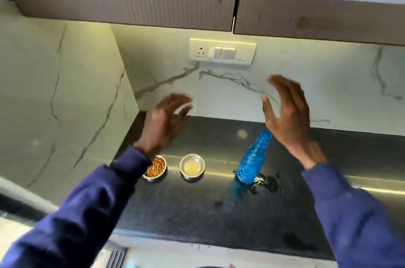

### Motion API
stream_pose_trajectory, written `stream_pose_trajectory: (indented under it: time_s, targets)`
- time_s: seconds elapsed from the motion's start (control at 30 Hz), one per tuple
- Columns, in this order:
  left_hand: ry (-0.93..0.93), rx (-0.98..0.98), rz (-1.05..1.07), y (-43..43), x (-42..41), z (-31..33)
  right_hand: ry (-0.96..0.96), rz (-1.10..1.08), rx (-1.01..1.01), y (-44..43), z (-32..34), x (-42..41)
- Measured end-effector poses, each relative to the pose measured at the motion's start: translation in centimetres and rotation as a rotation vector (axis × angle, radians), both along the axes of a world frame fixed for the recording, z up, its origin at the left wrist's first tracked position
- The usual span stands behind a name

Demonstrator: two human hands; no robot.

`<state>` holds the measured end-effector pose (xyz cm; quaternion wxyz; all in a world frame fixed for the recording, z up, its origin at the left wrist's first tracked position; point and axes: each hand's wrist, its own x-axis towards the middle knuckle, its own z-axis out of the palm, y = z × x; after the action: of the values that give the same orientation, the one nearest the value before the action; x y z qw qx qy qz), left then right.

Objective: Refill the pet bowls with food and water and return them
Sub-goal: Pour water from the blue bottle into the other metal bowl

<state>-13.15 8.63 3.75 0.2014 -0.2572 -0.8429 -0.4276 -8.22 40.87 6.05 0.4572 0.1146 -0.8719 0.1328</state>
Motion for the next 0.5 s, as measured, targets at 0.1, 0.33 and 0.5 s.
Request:
stream_pose_trajectory:
  time_s: [0.1, 0.33, 0.5]
  targets:
    - [-0.363, -0.01, 0.153, 1.5, 2.4, -9.1, -0.237, -0.003, -0.227, 0.7, -6.2, 0.9]
    - [-0.907, -0.055, 0.481, 5.3, 4.4, -19.4, -0.527, 0.064, -0.859, 0.7, -14.7, 0.8]
    - [-1.031, -0.001, 0.566, 6.1, 3.7, -21.4, -0.5, 0.093, -1.037, 0.7, -17.5, 0.0]
